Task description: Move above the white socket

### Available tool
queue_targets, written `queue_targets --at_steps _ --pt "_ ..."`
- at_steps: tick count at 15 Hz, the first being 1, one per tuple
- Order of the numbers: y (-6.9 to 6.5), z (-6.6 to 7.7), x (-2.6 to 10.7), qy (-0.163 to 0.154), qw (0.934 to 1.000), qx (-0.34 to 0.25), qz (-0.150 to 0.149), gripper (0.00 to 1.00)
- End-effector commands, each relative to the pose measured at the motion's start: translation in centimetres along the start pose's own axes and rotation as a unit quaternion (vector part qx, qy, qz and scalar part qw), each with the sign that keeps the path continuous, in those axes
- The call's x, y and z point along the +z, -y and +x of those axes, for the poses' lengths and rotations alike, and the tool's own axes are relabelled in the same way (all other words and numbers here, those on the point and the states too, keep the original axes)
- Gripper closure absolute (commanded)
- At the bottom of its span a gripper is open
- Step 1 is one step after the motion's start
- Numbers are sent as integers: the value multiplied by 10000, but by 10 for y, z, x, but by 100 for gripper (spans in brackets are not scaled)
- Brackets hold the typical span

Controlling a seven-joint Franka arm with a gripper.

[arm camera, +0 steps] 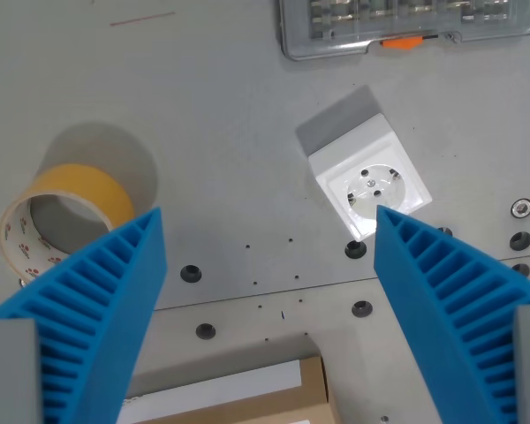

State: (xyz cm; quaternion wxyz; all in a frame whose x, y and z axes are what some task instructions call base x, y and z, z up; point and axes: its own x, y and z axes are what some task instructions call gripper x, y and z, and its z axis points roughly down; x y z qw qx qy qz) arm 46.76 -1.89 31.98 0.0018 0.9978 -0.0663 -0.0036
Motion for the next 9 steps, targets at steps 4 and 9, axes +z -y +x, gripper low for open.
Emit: queue_targets --at_steps 4,9 --pt "0 0 -1 -19 10000 43 0 0" --pt "-1 -1 1 -27 9993 375 -6 0"
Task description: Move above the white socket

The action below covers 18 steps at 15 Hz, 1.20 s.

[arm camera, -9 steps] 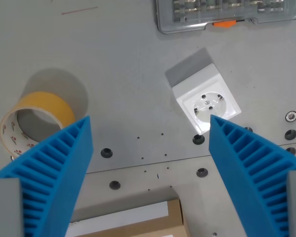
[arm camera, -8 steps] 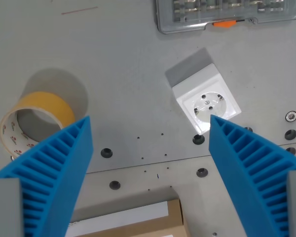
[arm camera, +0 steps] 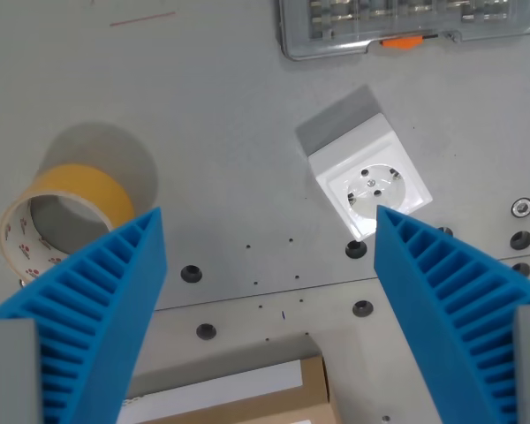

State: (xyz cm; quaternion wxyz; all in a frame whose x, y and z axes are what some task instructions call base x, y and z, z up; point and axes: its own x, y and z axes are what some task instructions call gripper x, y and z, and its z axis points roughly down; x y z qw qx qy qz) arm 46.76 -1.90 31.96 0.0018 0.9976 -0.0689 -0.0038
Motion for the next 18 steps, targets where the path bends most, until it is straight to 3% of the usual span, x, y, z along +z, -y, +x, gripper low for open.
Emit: queue_targets --at_steps 1,9,13,18 --pt "-2 -1 2 -36 9990 455 -8 0" --pt "-9 -8 16 -249 9904 1356 -35 0" --pt "-15 -13 30 -375 9797 1969 -40 0" --pt "-23 -21 49 -397 9598 2778 -33 0"
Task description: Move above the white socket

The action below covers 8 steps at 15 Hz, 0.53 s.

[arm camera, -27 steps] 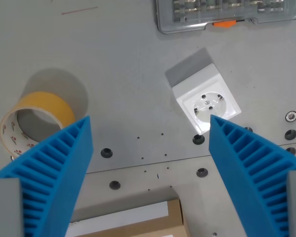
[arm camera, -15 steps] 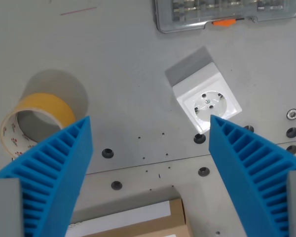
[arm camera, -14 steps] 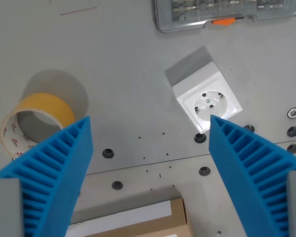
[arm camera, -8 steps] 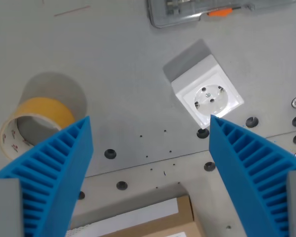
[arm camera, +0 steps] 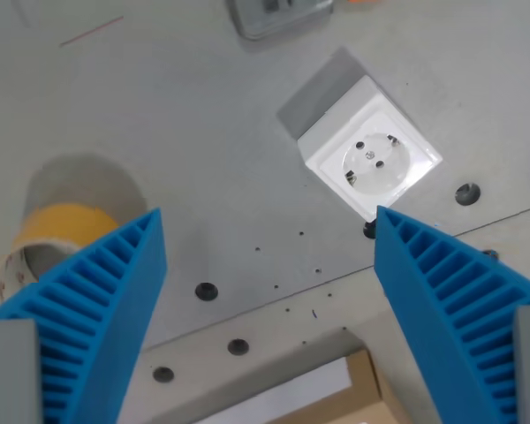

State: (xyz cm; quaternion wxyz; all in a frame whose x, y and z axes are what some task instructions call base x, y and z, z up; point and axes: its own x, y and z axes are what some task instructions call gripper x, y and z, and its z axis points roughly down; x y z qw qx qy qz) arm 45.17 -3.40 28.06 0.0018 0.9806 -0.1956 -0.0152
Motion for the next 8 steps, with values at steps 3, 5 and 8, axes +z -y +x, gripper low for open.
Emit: queue_targets --at_steps 3,5,8 --pt "-15 -8 22 -526 9782 2010 43 0" --pt "-19 -10 29 -542 9711 2323 40 0" --pt "-26 -12 40 -550 9583 2805 49 0"
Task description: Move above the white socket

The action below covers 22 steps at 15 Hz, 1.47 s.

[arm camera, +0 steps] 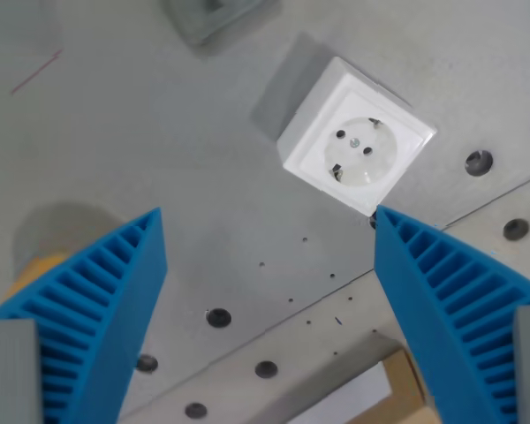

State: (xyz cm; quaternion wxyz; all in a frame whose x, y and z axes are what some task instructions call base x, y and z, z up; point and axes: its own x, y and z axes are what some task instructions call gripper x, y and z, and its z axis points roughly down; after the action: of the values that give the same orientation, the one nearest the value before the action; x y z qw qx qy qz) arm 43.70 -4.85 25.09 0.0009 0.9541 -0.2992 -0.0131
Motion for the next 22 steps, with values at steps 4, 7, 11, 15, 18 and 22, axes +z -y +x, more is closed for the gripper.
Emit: queue_targets --at_steps 4,7,11,15,18,22 --pt "-18 -4 27 -561 9709 2325 94 0" --pt "-25 -5 40 -551 9629 2639 88 0" --pt "-35 -6 55 -551 9504 3058 89 0" --pt "-42 -6 67 -579 9430 3276 100 0" --pt "-46 -6 74 -593 9393 3378 106 0" --pt "-51 -6 80 -613 9398 3359 111 0"
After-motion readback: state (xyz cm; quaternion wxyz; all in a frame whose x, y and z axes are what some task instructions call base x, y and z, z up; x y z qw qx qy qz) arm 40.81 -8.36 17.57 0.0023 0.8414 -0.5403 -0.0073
